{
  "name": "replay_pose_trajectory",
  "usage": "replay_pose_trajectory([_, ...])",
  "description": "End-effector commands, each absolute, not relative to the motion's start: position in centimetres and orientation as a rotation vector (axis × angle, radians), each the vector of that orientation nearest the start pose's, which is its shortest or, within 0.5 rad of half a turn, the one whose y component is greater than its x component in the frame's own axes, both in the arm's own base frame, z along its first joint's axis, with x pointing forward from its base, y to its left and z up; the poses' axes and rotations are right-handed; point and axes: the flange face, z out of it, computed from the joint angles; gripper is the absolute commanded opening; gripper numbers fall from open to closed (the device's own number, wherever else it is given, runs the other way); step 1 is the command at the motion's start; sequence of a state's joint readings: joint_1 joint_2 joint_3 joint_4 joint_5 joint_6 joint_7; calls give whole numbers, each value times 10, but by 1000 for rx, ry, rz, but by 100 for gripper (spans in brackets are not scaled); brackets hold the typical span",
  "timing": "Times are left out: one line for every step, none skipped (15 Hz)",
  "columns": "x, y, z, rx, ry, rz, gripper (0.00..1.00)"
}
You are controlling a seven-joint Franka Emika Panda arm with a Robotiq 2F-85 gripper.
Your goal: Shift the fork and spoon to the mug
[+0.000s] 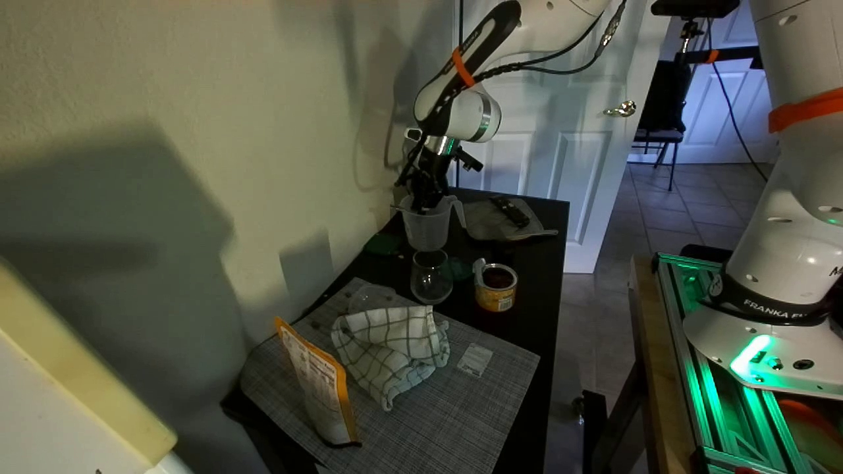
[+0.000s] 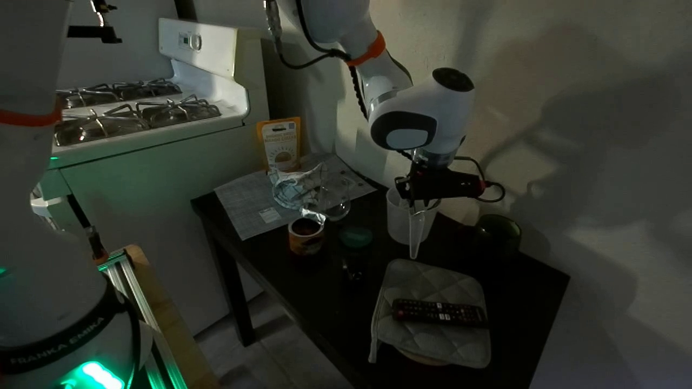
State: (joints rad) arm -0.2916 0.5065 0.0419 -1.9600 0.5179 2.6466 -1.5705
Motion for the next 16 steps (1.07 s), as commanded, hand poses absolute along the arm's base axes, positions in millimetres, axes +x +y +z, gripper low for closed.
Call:
replay_pose_trajectory([615,-169,218,-2757,-1322,-516,36])
replay_pose_trajectory([616,-168,216,-2753,-1332,-509,35])
replay_pose_trajectory([616,-167,214,-2749,-1340,-502,37])
replay_pose_trajectory([617,-166,213,-2744,-1349,-500,37])
replay_pose_trajectory([618,-165,212,-2739,-1356,-500,38])
replay_pose_trajectory([618,-164,211,-2733,-1362,-503,38])
replay_pose_trajectory([619,-162,211,-2728,-1367,-507,40])
replay_pose_trajectory([620,-161,210,-2721,-1371,-512,39])
replay_pose_trajectory([621,-160,209,-2714,-1377,-520,37])
replay_pose_trajectory([622,-158,209,-2708,-1383,-529,31])
replay_pose_trajectory([623,-157,209,-2705,-1385,-532,14])
replay_pose_trajectory([623,-156,210,-2702,-1387,-537,7])
replay_pose_trajectory([623,-155,210,-2703,-1389,-540,0])
replay_pose_trajectory([622,-155,212,-2705,-1390,-544,0])
replay_pose_trajectory([621,-155,214,-2708,-1390,-547,0])
replay_pose_trajectory([619,-156,216,-2714,-1391,-553,2])
